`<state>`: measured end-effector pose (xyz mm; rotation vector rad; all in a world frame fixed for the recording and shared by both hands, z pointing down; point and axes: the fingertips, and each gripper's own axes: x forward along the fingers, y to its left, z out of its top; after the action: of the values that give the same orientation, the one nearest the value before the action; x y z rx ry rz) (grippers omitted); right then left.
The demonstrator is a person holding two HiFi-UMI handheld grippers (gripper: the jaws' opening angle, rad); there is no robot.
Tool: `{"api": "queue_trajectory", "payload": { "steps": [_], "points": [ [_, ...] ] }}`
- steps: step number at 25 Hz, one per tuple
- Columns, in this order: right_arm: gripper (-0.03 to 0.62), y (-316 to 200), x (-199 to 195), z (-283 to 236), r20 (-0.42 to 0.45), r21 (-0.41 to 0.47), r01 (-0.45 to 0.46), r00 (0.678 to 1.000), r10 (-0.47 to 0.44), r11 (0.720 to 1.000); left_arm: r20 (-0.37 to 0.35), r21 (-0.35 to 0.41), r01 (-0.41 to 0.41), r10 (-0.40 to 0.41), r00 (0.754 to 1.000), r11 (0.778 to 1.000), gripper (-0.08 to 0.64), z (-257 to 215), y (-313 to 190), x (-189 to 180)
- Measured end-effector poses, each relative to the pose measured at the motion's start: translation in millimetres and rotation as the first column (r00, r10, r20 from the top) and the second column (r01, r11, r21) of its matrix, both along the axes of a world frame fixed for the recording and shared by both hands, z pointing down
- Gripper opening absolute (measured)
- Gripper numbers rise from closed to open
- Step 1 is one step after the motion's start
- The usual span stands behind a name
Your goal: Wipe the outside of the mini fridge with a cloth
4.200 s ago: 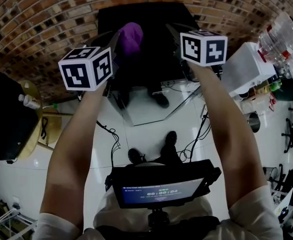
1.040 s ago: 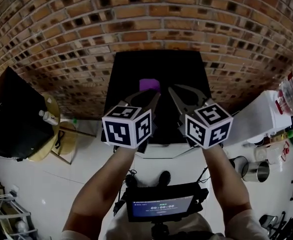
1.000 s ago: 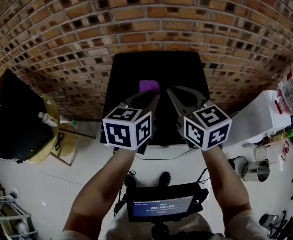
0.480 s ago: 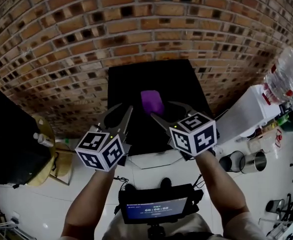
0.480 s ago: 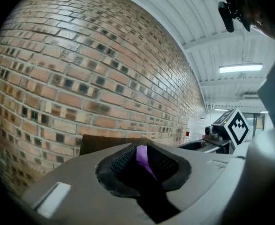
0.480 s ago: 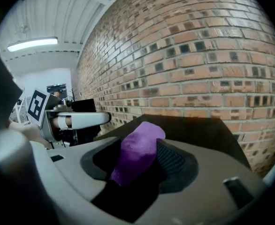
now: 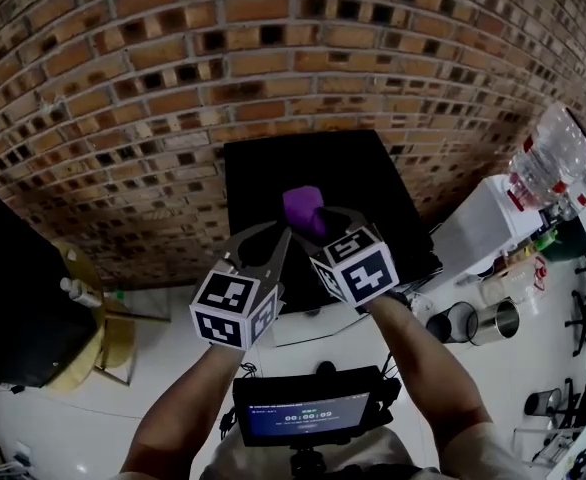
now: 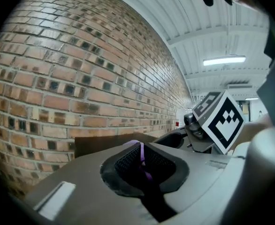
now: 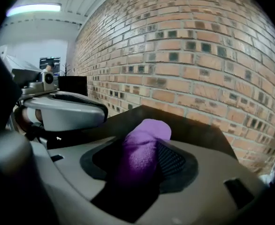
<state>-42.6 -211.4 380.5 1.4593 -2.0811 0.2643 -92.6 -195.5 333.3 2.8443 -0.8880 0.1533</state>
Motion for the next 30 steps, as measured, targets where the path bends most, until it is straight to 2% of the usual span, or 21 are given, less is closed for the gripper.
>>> {"api": "queue_trajectory", "payload": {
  "steps": [2,4,6,9,12,14,16,19,22,26,30],
  "points": [
    [0.261,-0.1,-3.9,-3.7,-0.017,0.012,0.016,1.0,-0.016,1.0,0.033,0.005,-0.003,0.003,0.999,1.0,0.032,3.3,-0.2,2.8],
    [0.312,5.6,-2.7,-12.6,0.034,0.022,0.014,0.999,-0.015,1.0,0.043,0.007,0.003,-0.004,0.999,1.0,0.032,4.7,-1.5,3.8],
    [0.313,12.4,3.4,-19.6,0.099,0.024,-0.007,0.995,0.005,1.0,0.044,0.007,0.014,-0.014,0.999,1.0,0.032,5.5,-4.9,2.2],
    [0.313,18.2,11.5,-11.0,0.128,-0.027,-0.025,0.991,0.028,0.999,0.037,0.004,0.043,-0.043,0.998,0.999,0.032,5.3,-14.9,-3.6],
    [0.313,16.7,7.1,2.1,0.104,-0.072,-0.011,0.994,0.018,0.997,-0.006,-0.018,0.081,-0.081,0.997,0.997,0.032,2.6,-23.1,-13.1],
    [0.313,12.2,-0.7,6.4,0.057,-0.076,0.011,0.998,-0.006,0.997,-0.027,-0.024,0.103,-0.104,0.994,0.994,0.032,0.6,-25.8,-17.9],
    [0.308,7.5,-6.1,8.3,0.022,-0.069,0.03,0.999,-0.028,0.997,-0.009,-0.018,0.115,-0.115,0.993,0.993,0.032,2.0,-26.8,-17.7],
    [0.276,4.2,-8.2,8.3,-0.004,-0.06,0.052,0.999,-0.052,0.997,0.043,0.002,0.111,-0.111,0.993,0.994,0.032,5.3,-25.5,-11.9],
    [0.172,2.2,-8.6,7.6,-0.02,-0.054,0.075,0.997,-0.076,0.996,0.045,0.0,0.109,-0.108,0.993,0.994,0.032,6.0,-26.1,-12.1],
    [0.122,2.4,1.3,-1.0,0.006,-0.054,0.087,0.996,-0.087,0.995,-0.012,-0.053,0.11,-0.11,0.994,0.993,0.032,4.6,-27.9,-16.2],
    [0.12,-9.9,22.1,-41.4,0.022,-0.003,0.083,0.996,-0.083,0.997,-0.088,-0.095,0.136,-0.145,0.986,0.986,0.031,0.1,-22.1,-28.5]
  ]
}}
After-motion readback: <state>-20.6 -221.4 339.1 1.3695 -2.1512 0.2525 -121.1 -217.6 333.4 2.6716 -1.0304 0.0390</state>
